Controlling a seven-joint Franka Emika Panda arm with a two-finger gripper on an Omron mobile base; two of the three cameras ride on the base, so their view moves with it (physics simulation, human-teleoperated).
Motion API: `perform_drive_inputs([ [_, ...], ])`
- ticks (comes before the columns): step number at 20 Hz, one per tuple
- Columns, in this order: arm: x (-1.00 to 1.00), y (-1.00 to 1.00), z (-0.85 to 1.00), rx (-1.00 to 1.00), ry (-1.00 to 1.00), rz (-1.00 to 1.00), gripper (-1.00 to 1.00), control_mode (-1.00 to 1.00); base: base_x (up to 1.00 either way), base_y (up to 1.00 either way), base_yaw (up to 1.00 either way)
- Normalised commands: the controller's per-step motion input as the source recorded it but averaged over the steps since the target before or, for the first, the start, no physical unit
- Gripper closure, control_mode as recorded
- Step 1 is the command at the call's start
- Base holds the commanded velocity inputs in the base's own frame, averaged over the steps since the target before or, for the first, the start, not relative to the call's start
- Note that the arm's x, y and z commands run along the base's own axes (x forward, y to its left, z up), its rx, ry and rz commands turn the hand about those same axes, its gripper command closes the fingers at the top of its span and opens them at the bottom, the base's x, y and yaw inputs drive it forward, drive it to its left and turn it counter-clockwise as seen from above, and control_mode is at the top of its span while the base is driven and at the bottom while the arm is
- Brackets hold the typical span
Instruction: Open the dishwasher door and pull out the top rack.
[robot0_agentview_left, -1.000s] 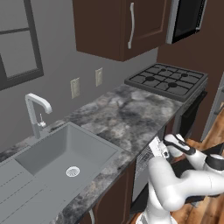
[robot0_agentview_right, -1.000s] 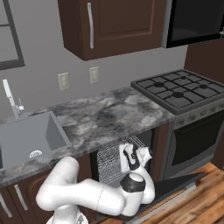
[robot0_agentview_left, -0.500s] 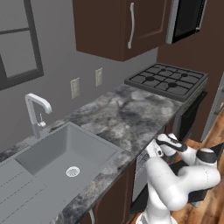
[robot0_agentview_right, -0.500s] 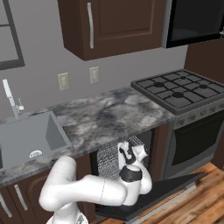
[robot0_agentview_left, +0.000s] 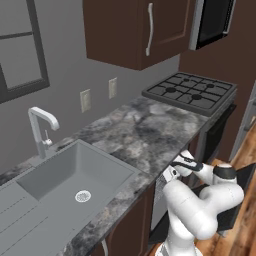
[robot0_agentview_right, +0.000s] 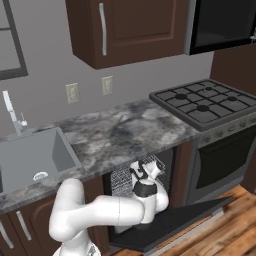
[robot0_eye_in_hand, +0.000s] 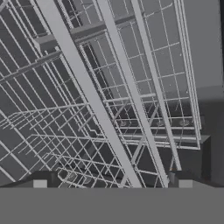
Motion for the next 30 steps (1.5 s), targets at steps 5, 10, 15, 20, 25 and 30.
perform_drive_inputs([
  [5, 0.34, 0.02, -0.91, 0.01, 0.02, 0.0, -1.0, -1.0, 0.0, 0.0, 0.0],
  [10, 0.01, 0.0, -1.0, 0.0, 0.04, -0.03, -1.0, -1.0, 0.0, 0.0, 0.0],
  [15, -0.14, -0.17, -0.96, -0.02, 0.09, -0.09, -1.0, -1.0, 0.0, 0.0, 0.0],
  [20, -0.54, -0.53, -0.75, -0.01, 0.15, -0.11, -1.0, -1.0, 0.0, 0.0, 0.0],
  [25, -0.56, -0.54, -0.64, -0.04, 0.2, -0.09, -1.0, -1.0, 0.0, 0.0, 0.0],
  [30, -0.59, -0.58, -0.57, -0.05, 0.21, -0.06, -1.0, -1.0, 0.0, 0.0, 0.0],
])
